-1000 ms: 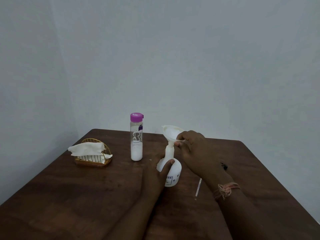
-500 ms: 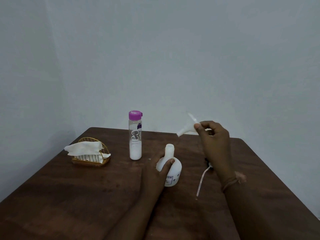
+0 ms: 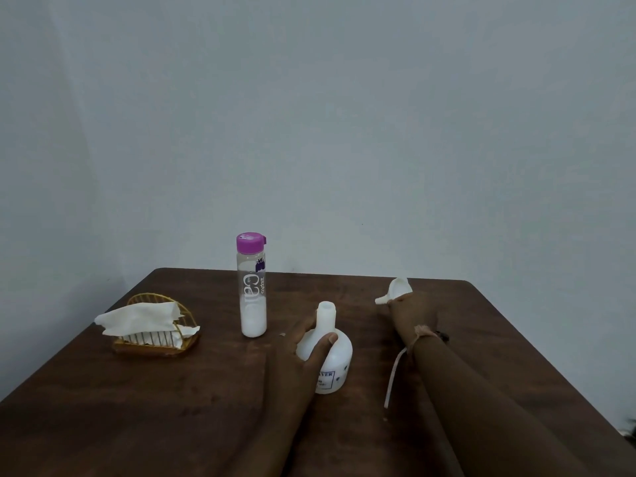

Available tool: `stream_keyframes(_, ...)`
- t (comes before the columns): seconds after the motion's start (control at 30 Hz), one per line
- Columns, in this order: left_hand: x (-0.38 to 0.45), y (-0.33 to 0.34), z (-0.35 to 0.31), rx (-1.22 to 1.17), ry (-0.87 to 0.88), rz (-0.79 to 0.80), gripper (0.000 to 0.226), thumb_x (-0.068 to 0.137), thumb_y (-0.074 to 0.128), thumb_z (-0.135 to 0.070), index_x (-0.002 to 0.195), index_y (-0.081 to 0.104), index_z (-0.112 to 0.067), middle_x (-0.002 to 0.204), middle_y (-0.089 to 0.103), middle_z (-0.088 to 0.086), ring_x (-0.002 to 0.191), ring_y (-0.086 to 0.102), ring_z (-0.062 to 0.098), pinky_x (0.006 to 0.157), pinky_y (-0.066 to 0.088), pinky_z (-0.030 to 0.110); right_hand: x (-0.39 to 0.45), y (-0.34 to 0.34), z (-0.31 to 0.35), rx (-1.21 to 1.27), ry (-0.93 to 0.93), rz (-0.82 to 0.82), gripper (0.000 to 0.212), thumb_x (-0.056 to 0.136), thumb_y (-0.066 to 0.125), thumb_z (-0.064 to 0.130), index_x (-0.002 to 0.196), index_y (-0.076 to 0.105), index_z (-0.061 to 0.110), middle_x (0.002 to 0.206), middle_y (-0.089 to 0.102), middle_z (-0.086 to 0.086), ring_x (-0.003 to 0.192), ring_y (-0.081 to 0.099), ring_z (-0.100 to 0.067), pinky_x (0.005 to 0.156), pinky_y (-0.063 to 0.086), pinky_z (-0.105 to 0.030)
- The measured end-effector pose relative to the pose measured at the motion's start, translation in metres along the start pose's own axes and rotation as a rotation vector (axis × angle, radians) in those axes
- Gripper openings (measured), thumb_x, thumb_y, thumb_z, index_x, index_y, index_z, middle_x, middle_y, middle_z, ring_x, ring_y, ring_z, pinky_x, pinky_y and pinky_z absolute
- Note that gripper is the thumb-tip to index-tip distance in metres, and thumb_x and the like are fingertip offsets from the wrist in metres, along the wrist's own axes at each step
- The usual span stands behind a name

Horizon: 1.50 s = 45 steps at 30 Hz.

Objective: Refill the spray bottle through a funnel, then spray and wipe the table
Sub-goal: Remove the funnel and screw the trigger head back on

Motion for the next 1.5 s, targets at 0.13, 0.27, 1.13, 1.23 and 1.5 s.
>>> stream_keyframes(0.13, 0.002, 0.001, -0.001, 0.012, 0.016, -0.004, 0.039, 0.083, 0.076, -0.048, 0.118, 0.069, -0.032, 0.112, 0.066, -0.021, 0.105, 0.063, 0.0, 0.09, 0.05, 0.018, 0.031, 0.027, -0.006, -0.155, 0.115, 0.179, 0.027, 0.103, 0.056, 0.028, 0.129, 0.064, 0.027, 0.144, 0.059, -0.009, 0.129, 0.058, -0.031, 0.103, 0.044, -0.032)
stream_keyframes(0.27, 0.003, -0.001, 0.002, 0.004, 0.016, -0.004, 0.035, 0.082, 0.076, -0.047, 0.114, 0.067, -0.037, 0.11, 0.065, -0.023, 0.106, 0.061, -0.002, 0.091, 0.048, 0.014, 0.024, 0.028, -0.006, -0.254, 0.015, 0.084, 0.032, 0.099, 0.059, 0.017, 0.125, 0.065, 0.0, 0.128, 0.065, -0.022, 0.121, 0.06, -0.039, 0.096, 0.048, -0.039)
stream_keyframes(1.13, -0.002, 0.0, 0.003, -0.006, -0.044, 0.028, 0.051, 0.087, 0.074, -0.044, 0.132, 0.066, -0.022, 0.129, 0.068, -0.003, 0.114, 0.063, 0.012, 0.097, 0.056, 0.041, -0.021, -0.051, -0.053, -0.38, -0.046, 0.2, 0.019, 0.088, 0.07, 0.037, 0.092, 0.067, 0.019, 0.095, 0.069, -0.005, 0.091, 0.067, -0.024, 0.082, 0.054, -0.032)
stream_keyframes(1.23, -0.004, 0.001, 0.0, 0.003, -0.027, 0.031, 0.05, 0.088, 0.073, -0.044, 0.132, 0.066, -0.022, 0.128, 0.068, -0.004, 0.112, 0.063, 0.011, 0.096, 0.056, 0.04, -0.027, -0.056, -0.045, -0.228, 0.016, 0.27, 0.019, 0.091, 0.067, 0.021, 0.074, 0.065, 0.013, 0.073, 0.063, -0.006, 0.066, 0.06, -0.021, 0.061, 0.048, -0.029)
stream_keyframes(1.5, -0.006, 0.002, -0.008, -0.011, -0.011, 0.039, 0.042, 0.09, 0.071, -0.043, 0.128, 0.067, -0.026, 0.124, 0.068, -0.01, 0.112, 0.063, 0.006, 0.099, 0.054, 0.036, -0.035, -0.053, -0.018, 0.577, 0.305, 0.476, 0.016, 0.092, 0.06, -0.008, 0.097, 0.068, 0.005, 0.079, 0.063, -0.006, 0.057, 0.051, -0.011, 0.038, 0.038, -0.018)
Point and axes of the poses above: each hand's wrist, its own x-axis towards the middle knuckle, its own y-axis out of the palm, z = x × y, the point moved 8 cm from there along x, towards the middle knuckle
